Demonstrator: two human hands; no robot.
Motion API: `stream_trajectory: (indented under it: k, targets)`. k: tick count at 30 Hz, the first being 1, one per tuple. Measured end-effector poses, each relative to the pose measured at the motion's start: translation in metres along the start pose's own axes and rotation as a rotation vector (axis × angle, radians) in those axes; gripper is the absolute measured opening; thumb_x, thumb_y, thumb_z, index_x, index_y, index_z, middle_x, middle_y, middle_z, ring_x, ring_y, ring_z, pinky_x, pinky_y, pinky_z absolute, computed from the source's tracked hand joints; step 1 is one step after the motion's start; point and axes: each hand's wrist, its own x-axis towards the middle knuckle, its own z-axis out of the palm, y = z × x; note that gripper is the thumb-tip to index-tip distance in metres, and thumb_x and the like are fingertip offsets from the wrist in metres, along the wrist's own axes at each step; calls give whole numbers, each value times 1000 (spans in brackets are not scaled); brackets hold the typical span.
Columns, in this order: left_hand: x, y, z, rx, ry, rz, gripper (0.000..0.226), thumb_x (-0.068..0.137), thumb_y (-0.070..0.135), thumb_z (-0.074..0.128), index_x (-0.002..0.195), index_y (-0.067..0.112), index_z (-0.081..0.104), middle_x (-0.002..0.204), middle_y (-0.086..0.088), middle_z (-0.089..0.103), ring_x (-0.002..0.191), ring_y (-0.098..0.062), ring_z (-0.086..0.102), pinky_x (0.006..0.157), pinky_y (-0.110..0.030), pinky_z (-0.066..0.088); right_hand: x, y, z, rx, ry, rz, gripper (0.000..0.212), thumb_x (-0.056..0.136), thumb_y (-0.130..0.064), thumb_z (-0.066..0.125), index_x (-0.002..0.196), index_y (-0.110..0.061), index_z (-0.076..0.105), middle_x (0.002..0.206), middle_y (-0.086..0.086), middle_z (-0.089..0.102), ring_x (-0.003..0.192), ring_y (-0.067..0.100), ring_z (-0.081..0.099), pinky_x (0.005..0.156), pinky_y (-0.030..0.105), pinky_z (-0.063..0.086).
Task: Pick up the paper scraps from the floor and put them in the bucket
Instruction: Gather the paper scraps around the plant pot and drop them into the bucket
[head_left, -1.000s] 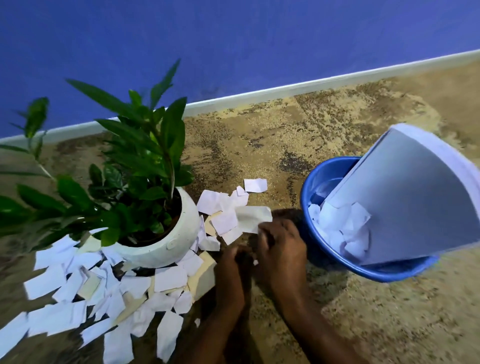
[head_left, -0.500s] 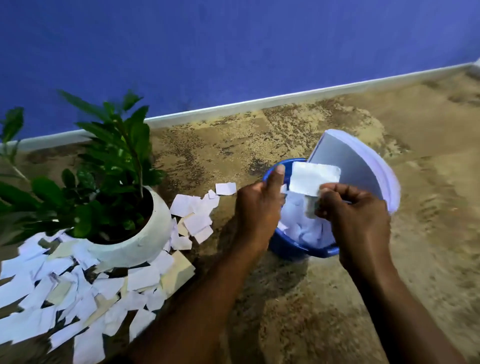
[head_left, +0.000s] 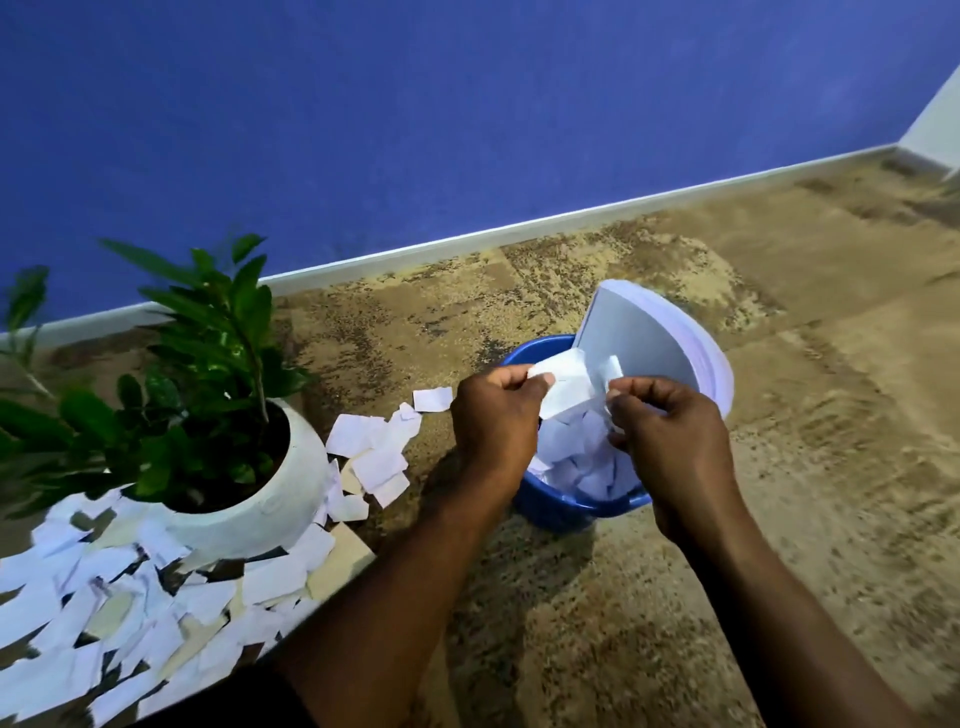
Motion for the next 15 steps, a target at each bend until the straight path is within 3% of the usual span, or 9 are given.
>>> stream_trajectory:
  k: [4, 7, 10, 13, 15]
  targets:
    - [-8, 4, 8, 36, -155, 40, 25, 85, 30, 68, 103, 13, 71, 92, -4, 75, 74, -13, 66, 71, -26, 54, 2, 0, -1, -12, 8, 13, 10, 71, -27, 65, 78, -26, 72, 79, -4, 73, 80, 21, 70, 81, 50, 57]
    - [-13, 8, 13, 65, -259, 51, 29, 94, 30, 56, 113, 11, 68, 100, -7, 73, 86, -16, 66, 74, -25, 51, 2, 0, 0, -64, 14, -12, 8, 76, -25, 68, 83, -26, 71, 85, -2, 72, 83, 21, 68, 83, 47, 56]
    - [-14, 3, 3, 93, -175, 157, 30, 96, 23, 50, 120, 11, 64, 115, -3, 69, 103, -13, 63, 81, -14, 45, -4, -1, 11, -133, 19, -100, 8, 79, -22, 68, 84, -28, 70, 82, -9, 70, 81, 14, 67, 77, 34, 53]
    - [-15, -19, -20, 116, -33, 298, 27, 94, 19, 51, 115, 15, 67, 110, 0, 71, 97, -6, 64, 81, -13, 47, -24, -4, 26, -183, 37, -263, 7, 83, -25, 65, 84, -32, 68, 80, -14, 69, 72, -3, 64, 62, 19, 47]
    - [-11, -45, -44, 166, 48, 320, 26, 92, 17, 52, 112, 16, 68, 108, 1, 72, 97, -4, 64, 85, -13, 47, -43, -4, 41, -155, -3, -417, 7, 85, -24, 63, 85, -29, 69, 86, -13, 68, 77, -5, 64, 63, 5, 44]
